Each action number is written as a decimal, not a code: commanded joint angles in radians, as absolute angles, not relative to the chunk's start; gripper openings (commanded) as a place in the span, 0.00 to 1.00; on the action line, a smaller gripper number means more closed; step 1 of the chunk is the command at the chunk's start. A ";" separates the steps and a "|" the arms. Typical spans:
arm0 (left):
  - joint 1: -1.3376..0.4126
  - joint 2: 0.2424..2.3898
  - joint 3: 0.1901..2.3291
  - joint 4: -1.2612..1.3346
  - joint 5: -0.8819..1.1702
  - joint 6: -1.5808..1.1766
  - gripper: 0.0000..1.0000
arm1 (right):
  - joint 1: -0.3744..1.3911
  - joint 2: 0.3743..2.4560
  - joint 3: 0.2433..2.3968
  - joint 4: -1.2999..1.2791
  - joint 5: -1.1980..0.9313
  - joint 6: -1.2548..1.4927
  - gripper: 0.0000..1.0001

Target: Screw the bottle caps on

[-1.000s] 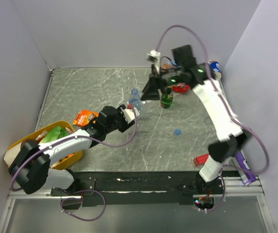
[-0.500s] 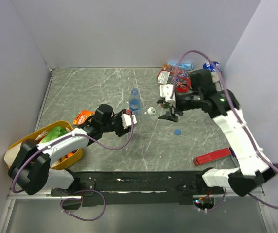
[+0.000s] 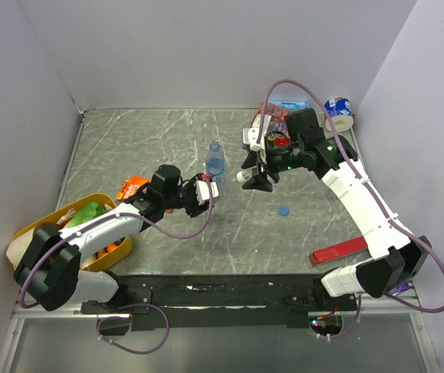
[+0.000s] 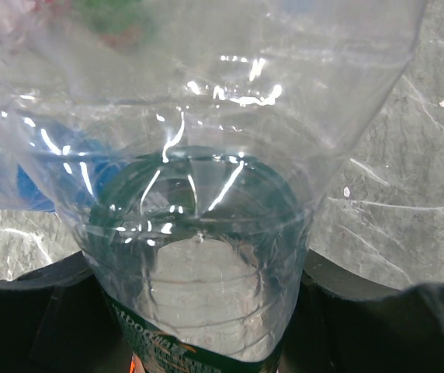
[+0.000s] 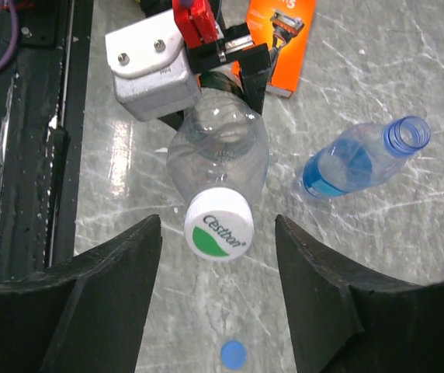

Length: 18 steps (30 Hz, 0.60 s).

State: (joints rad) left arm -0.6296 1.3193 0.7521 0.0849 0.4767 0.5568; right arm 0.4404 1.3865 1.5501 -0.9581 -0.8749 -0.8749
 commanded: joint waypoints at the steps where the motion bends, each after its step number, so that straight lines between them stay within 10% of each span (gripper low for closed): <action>1: -0.626 1.316 0.798 0.121 0.515 0.543 0.01 | 0.445 1.394 1.585 -0.914 -0.917 -0.851 0.61; 11: -0.618 1.315 0.775 0.182 0.463 0.517 0.01 | 0.443 1.433 1.632 -0.896 -0.884 -0.769 0.24; 18: -0.722 1.307 0.696 0.460 0.022 0.442 0.01 | 0.437 1.457 1.640 -0.723 -0.770 -0.252 0.00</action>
